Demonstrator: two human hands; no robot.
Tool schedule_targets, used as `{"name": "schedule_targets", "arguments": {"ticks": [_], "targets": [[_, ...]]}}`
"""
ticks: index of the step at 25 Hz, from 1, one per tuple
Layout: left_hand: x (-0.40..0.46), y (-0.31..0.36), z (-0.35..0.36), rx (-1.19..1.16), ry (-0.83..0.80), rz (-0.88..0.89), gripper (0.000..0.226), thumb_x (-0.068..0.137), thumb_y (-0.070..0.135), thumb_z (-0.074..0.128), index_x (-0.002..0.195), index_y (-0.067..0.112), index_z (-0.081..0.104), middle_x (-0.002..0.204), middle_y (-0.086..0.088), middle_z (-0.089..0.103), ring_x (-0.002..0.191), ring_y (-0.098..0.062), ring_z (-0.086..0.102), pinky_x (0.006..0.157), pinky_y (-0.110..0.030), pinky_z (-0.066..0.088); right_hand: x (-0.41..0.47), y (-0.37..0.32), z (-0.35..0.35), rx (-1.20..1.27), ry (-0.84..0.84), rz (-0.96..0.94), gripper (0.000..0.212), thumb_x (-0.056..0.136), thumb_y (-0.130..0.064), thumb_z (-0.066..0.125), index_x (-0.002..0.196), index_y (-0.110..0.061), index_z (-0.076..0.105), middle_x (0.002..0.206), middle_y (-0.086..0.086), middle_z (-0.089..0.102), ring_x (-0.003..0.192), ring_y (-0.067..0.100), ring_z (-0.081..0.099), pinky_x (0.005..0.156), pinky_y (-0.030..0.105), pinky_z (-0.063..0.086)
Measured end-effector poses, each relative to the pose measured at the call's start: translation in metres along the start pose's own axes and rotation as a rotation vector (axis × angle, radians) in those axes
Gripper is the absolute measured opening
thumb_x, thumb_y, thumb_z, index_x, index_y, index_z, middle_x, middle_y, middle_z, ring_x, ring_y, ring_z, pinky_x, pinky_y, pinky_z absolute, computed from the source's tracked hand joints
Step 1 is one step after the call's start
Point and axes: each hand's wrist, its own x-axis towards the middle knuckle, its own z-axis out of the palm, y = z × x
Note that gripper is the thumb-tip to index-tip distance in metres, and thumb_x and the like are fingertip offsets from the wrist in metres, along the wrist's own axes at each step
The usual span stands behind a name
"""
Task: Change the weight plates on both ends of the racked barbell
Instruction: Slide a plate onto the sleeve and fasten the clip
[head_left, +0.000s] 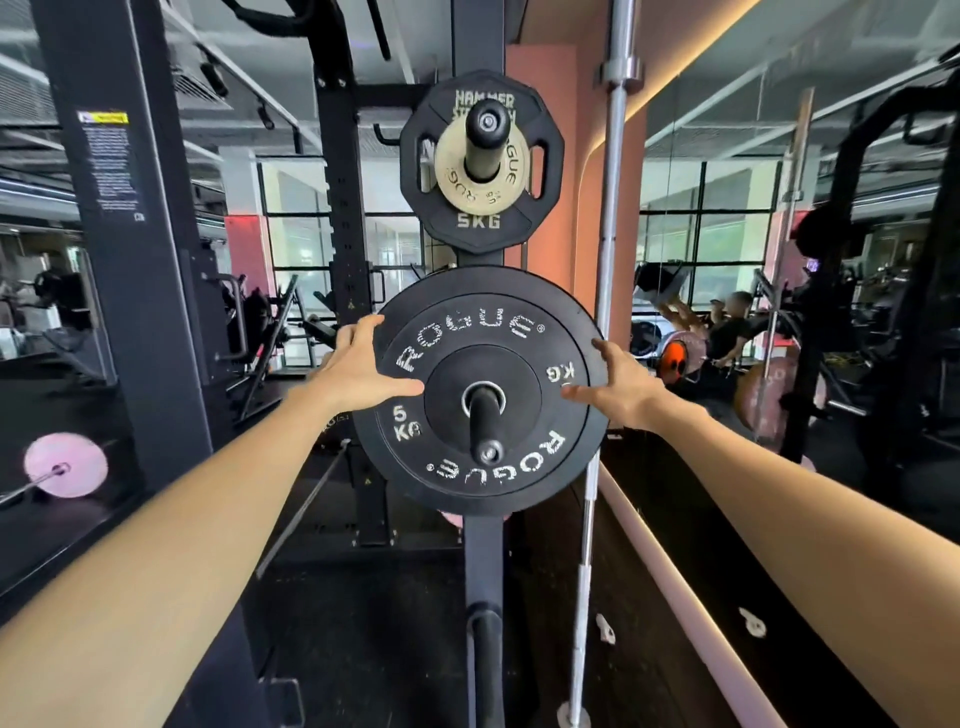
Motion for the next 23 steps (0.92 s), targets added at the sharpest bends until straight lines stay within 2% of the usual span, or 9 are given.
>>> {"name": "schedule_targets", "arguments": {"ticks": [3, 6, 12, 14, 15, 17, 19, 23], "targets": [[0.032, -0.010, 0.006, 0.022, 0.017, -0.024, 0.129, 0.062, 0.057, 0.087, 0.157, 0.034, 0.004, 0.163, -0.002, 0.013, 0.147, -0.030, 0.026, 0.116, -0.054, 0.028, 0.039, 0.006, 0.000, 0.037, 0.022, 0.051, 0.116, 0.066, -0.069, 0.075, 0.155, -0.020, 0.017, 0.156, 0.011, 0.032, 0.141, 0.032, 0.036, 0.115, 0.055, 0.029], [0.060, -0.022, 0.023, 0.028, 0.031, -0.058, 0.141, 0.057, 0.059, 0.089, 0.158, 0.032, -0.005, 0.166, -0.003, 0.006, 0.151, -0.030, 0.017, 0.119, -0.053, 0.024, 0.075, 0.011, 0.002, 0.144, 0.041, 0.102, 0.135, 0.055, -0.067, 0.083, 0.157, -0.019, 0.010, 0.160, 0.011, 0.023, 0.145, 0.032, 0.028, 0.118, 0.050, 0.026], [0.128, -0.028, 0.050, 0.055, 0.126, -0.113, 0.161, 0.039, 0.072, 0.088, 0.156, 0.030, -0.014, 0.166, -0.003, 0.003, 0.153, -0.030, -0.001, 0.118, -0.060, 0.018, 0.139, 0.008, 0.015, 0.011, 0.053, 0.120, 0.172, 0.016, -0.078, 0.078, 0.154, -0.034, -0.015, 0.158, 0.017, 0.018, 0.145, 0.040, 0.024, 0.116, 0.058, 0.026], [0.142, -0.028, 0.060, 0.044, 0.183, -0.107, 0.158, 0.033, 0.070, 0.090, 0.155, 0.026, -0.001, 0.161, -0.006, 0.013, 0.151, -0.031, 0.010, 0.116, -0.059, 0.025, 0.155, 0.011, 0.025, 0.032, 0.088, 0.118, 0.166, 0.025, -0.067, 0.089, 0.155, -0.030, -0.008, 0.154, 0.018, 0.024, 0.144, 0.039, 0.026, 0.116, 0.055, 0.027], [0.147, -0.030, 0.066, 0.047, 0.219, -0.102, 0.152, 0.032, 0.067, 0.091, 0.151, 0.022, 0.009, 0.156, -0.008, 0.019, 0.146, -0.034, 0.020, 0.112, -0.057, 0.031, 0.162, 0.014, 0.032, 0.046, 0.118, 0.107, 0.155, 0.030, -0.059, 0.094, 0.153, -0.024, 0.006, 0.148, 0.018, 0.031, 0.141, 0.038, 0.031, 0.115, 0.053, 0.030], [0.153, -0.034, 0.074, 0.063, 0.258, -0.093, 0.139, 0.033, 0.062, 0.094, 0.142, 0.018, 0.019, 0.146, -0.009, 0.028, 0.135, -0.037, 0.036, 0.103, -0.053, 0.040, 0.175, 0.023, 0.043, 0.089, 0.195, 0.077, 0.132, 0.027, -0.051, 0.097, 0.135, -0.013, 0.031, 0.136, 0.014, 0.045, 0.131, 0.033, 0.044, 0.110, 0.049, 0.038], [0.159, -0.036, 0.073, 0.079, 0.248, -0.088, 0.132, 0.033, 0.061, 0.095, 0.136, 0.019, 0.024, 0.140, -0.009, 0.034, 0.127, -0.037, 0.044, 0.095, -0.050, 0.044, 0.185, 0.028, 0.044, 0.114, 0.187, 0.069, 0.127, 0.020, -0.052, 0.096, 0.124, -0.013, 0.035, 0.130, 0.009, 0.051, 0.125, 0.028, 0.050, 0.106, 0.043, 0.042], [0.162, -0.039, 0.069, 0.019, 0.230, -0.072, 0.128, 0.030, 0.059, 0.096, 0.132, 0.021, 0.028, 0.136, -0.008, 0.041, 0.123, -0.034, 0.049, 0.094, -0.050, 0.046, 0.186, 0.026, 0.039, 0.109, 0.129, 0.040, 0.104, 0.037, -0.038, 0.100, 0.111, -0.018, 0.029, 0.112, -0.004, 0.052, 0.107, 0.014, 0.049, 0.089, 0.026, 0.038]]}}
